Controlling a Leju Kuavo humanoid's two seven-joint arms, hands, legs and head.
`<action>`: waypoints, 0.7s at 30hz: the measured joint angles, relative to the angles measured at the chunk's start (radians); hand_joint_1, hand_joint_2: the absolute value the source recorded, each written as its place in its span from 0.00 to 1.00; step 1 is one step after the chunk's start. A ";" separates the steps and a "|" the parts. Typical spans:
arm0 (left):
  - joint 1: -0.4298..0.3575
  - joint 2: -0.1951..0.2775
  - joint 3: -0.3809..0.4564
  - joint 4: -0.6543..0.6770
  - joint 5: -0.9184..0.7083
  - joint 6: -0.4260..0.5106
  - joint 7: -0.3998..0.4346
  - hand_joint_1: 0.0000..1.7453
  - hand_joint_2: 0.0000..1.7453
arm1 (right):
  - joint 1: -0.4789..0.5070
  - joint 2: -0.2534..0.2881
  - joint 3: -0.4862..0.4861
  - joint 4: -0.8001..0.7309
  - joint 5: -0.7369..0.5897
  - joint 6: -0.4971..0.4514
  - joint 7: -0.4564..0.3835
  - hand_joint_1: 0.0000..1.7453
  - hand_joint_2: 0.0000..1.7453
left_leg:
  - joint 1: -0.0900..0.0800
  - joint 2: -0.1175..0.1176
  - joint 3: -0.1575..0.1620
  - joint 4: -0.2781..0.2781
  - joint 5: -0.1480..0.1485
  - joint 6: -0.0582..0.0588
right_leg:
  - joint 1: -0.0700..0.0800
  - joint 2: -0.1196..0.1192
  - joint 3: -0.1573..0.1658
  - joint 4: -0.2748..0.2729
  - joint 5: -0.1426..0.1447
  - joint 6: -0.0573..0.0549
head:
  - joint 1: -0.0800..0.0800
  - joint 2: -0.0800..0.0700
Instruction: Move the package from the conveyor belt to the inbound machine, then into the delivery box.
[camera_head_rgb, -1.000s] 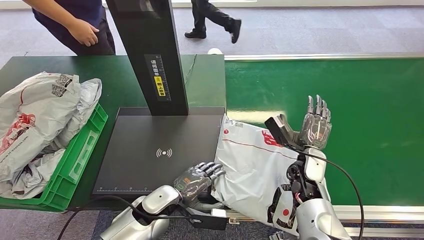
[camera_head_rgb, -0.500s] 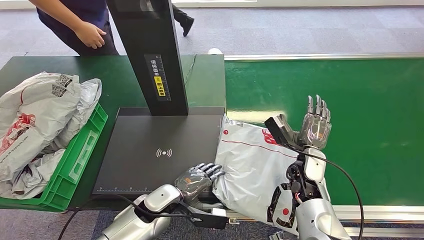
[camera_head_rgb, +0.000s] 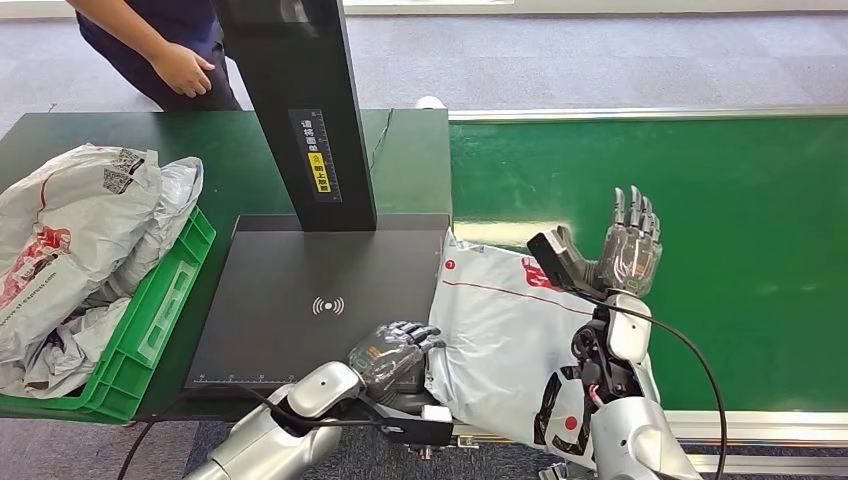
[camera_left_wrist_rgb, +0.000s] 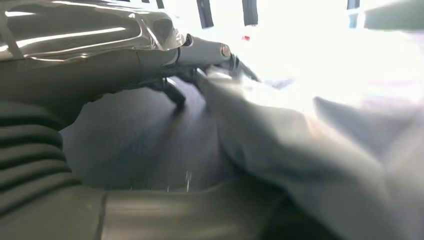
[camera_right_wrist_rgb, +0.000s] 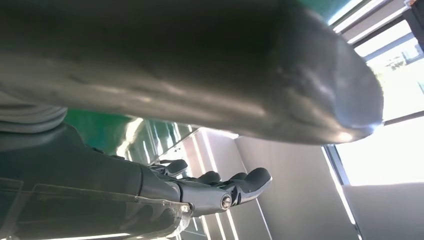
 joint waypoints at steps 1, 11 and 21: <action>-0.003 -0.003 0.001 0.008 0.003 0.013 -0.002 1.00 1.00 | 0.000 0.001 0.002 -0.002 0.000 0.000 -0.002 0.00 0.00 | 0.000 0.000 0.000 0.000 0.000 0.000 | 0.000 0.000 0.000 0.000 0.000 0.000 | 0.000 0.000; 0.008 -0.023 0.026 0.020 0.050 0.088 -0.018 1.00 1.00 | 0.008 0.001 0.012 -0.014 0.000 0.000 -0.007 0.00 0.00 | 0.000 0.000 0.000 0.000 0.000 0.000 | 0.000 0.000 0.000 0.000 0.000 0.000 | 0.000 0.000; 0.052 -0.026 0.044 -0.018 0.058 0.136 -0.029 1.00 1.00 | 0.010 0.001 0.014 -0.014 0.002 0.000 -0.008 0.00 0.00 | 0.000 0.000 0.000 0.000 0.000 0.000 | 0.000 0.000 0.000 0.000 0.000 0.000 | 0.000 0.000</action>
